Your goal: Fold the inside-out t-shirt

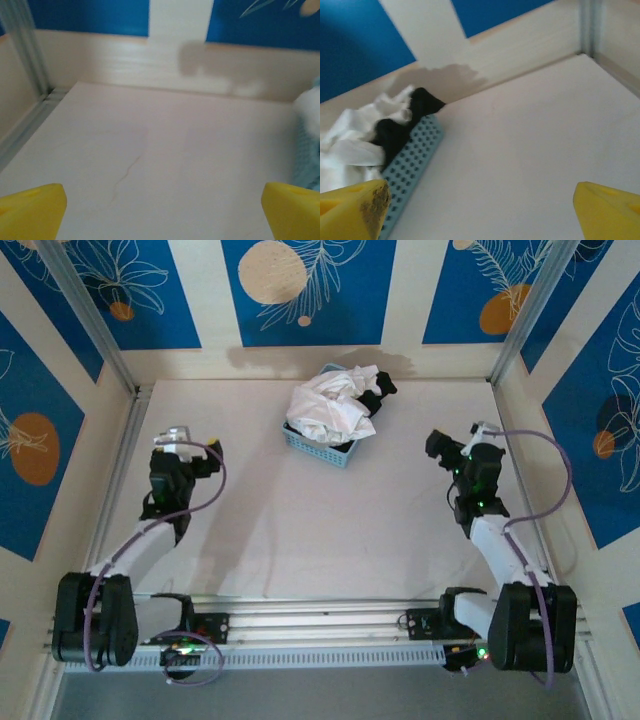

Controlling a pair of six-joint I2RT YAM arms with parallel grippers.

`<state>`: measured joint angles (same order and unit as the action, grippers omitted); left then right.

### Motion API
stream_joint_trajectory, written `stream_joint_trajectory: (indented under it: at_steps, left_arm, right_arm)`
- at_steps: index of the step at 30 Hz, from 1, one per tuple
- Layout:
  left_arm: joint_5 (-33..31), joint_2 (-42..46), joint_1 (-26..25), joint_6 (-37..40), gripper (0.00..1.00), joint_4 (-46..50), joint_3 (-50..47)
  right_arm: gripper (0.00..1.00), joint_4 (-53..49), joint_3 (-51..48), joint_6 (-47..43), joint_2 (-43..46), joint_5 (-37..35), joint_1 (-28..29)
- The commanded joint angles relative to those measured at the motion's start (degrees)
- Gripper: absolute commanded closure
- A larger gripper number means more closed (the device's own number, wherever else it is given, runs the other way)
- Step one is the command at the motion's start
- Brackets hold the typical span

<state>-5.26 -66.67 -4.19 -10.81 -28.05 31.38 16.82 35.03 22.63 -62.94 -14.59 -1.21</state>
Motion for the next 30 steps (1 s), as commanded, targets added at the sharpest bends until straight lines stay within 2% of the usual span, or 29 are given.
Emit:
stream_joint_trajectory:
  at_steps: [1,2,4,7,9,11,15,16,17,19,21,22,27,30]
  left_arm:
    - [15.5,-1.8,-0.6,-12.2,0.00,7.4,2.9]
    - [18.6,-2.9,-1.7,-14.0,0.00,6.1,3.5]
    - [21.0,-4.9,-4.5,-14.6,0.00,6.9,5.2]
    - [19.2,-6.3,-8.5,-12.1,0.00,12.3,7.9]
    - [17.2,-6.6,-10.2,-10.4,0.00,15.1,8.6]
    - [15.5,-6.6,-11.1,-9.0,0.00,17.1,8.7]
    - [14.2,-6.4,-11.4,-8.0,0.00,19.3,8.5]
    - [14.3,-6.4,-11.5,-7.9,0.00,19.5,8.4]
    - [14.3,-6.5,-11.5,-7.8,0.00,19.5,8.2]
    - [14.1,-6.4,-11.5,-7.5,0.00,20.2,8.2]
    - [13.7,-6.2,-11.6,-7.1,0.00,20.9,8.2]
    - [13.6,-6.0,-11.5,-7.0,0.00,21.2,8.1]
    - [12.5,-4.5,-11.5,-6.8,0.00,21.7,7.5]
    - [10.2,-2.6,-11.5,-7.3,0.00,22.2,7.0]
  right_arm:
    - [0.06,-11.2,8.1,-2.8,-6.5,3.3,10.8]
    - [0.06,-13.8,13.4,-5.7,-10.1,2.3,14.7]
    - [0.07,-18.7,22.1,-9.0,-18.2,1.6,18.6]
    - [0.13,-25.0,34.4,-12.1,-29.9,4.2,21.9]
    - [0.15,-28.3,42.7,-15.3,-37.2,3.0,25.2]
    - [0.16,-31.6,51.3,-17.7,-45.1,1.8,28.1]
    - [0.16,-36.2,64.9,-18.6,-58.0,-0.5,30.0]
    - [0.21,-37.0,68.2,-18.6,-60.9,-0.5,29.8]
    - [0.30,-38.2,71.5,-18.4,-63.5,-0.3,29.6]
    - [0.57,-41.9,77.9,-17.8,-67.5,2.0,29.0]
    - [0.79,-44.3,81.9,-17.7,-68.3,4.2,28.9]
    - [0.86,-44.9,82.9,-17.9,-67.1,5.0,29.0]
    - [0.95,-43.7,83.5,-18.4,-54.7,9.8,29.9]
    - [0.97,-43.0,82.7,-16.9,-45.9,13.4,30.0]
